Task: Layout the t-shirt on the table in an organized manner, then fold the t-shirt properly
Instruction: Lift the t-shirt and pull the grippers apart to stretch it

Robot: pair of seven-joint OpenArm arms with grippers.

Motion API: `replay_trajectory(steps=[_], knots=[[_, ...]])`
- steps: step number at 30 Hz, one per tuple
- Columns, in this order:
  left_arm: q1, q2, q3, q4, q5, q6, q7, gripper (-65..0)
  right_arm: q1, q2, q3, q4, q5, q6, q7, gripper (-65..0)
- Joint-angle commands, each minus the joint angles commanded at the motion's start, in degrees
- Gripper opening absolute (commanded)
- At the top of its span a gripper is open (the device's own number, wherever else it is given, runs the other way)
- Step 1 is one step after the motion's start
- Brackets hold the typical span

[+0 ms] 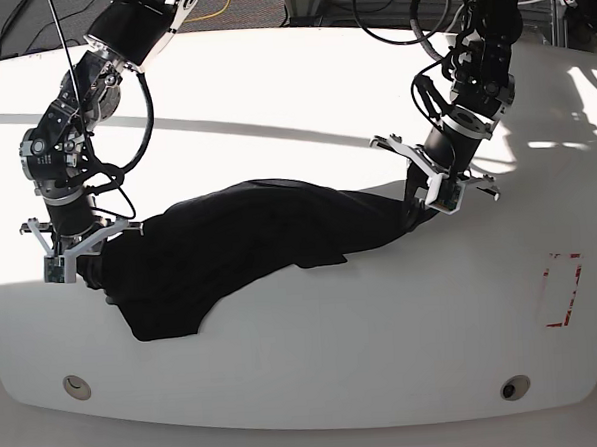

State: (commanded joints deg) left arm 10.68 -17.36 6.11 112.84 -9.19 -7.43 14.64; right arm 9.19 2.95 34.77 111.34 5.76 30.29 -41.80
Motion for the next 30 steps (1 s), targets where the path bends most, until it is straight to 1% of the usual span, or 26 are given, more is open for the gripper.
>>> replay_trajectory(steps=[3,5,7,10,12,14,17,19,21,23,25,30], knots=[[-3.69,0.00,-1.76,0.44,0.00,0.00,0.09,-65.0,2.64,0.97,0.00,-0.26,0.00,0.00,0.00,-65.0],[-6.24,0.00,-2.55,0.44,0.00,0.00,0.97,-65.0,4.31,1.05,0.00,-0.26,0.00,0.00,0.00,-65.0],[-10.29,0.09,-3.25,0.44,0.00,0.00,3.43,-65.0,6.59,1.14,-0.44,-0.62,-0.26,0.00,0.00,-65.0],[-16.09,0.88,-3.78,0.44,-0.97,0.00,7.82,-65.0,10.20,1.49,-2.81,-2.37,-0.53,-0.62,0.00,-65.0],[-21.80,2.55,-4.92,0.35,-3.52,0.00,11.69,-65.0,13.10,3.87,-5.01,-4.13,-0.53,-0.79,0.00,-65.0],[-25.85,3.60,-6.33,0.26,-4.75,0.00,15.03,-65.0,15.47,4.92,-6.77,-5.71,-0.44,-1.76,0.00,-65.0],[-32.70,5.54,-9.05,0.09,-5.10,-0.09,19.43,-65.0,20.31,5.36,-9.14,-8.62,-0.44,-3.60,0.00,-65.0],[-36.57,6.33,-10.29,0.00,-5.27,-0.26,21.36,-65.0,23.47,6.24,-9.85,-10.81,-0.44,-3.87,0.00,-65.0],[-40.35,7.03,-10.73,0.00,-5.36,-1.41,23.30,-65.0,27.25,7.74,-11.08,-13.10,-0.44,-4.04,0.00,-65.0],[-44.48,7.74,-10.90,0.00,-5.10,-3.16,24.97,-65.0,30.86,9.23,-12.66,-15.38,-0.44,-4.13,0.00,-65.0],[-48.09,7.82,-11.25,-0.44,-5.10,-4.31,26.29,-65.0,34.29,10.29,-13.89,-17.23,-0.44,-4.13,0.00,-65.0],[-54.59,7.65,-14.15,-2.46,-5.19,-6.24,28.31,-65.0,40.35,11.96,-15.47,-21.54,-0.44,-4.13,0.00,-65.0]])
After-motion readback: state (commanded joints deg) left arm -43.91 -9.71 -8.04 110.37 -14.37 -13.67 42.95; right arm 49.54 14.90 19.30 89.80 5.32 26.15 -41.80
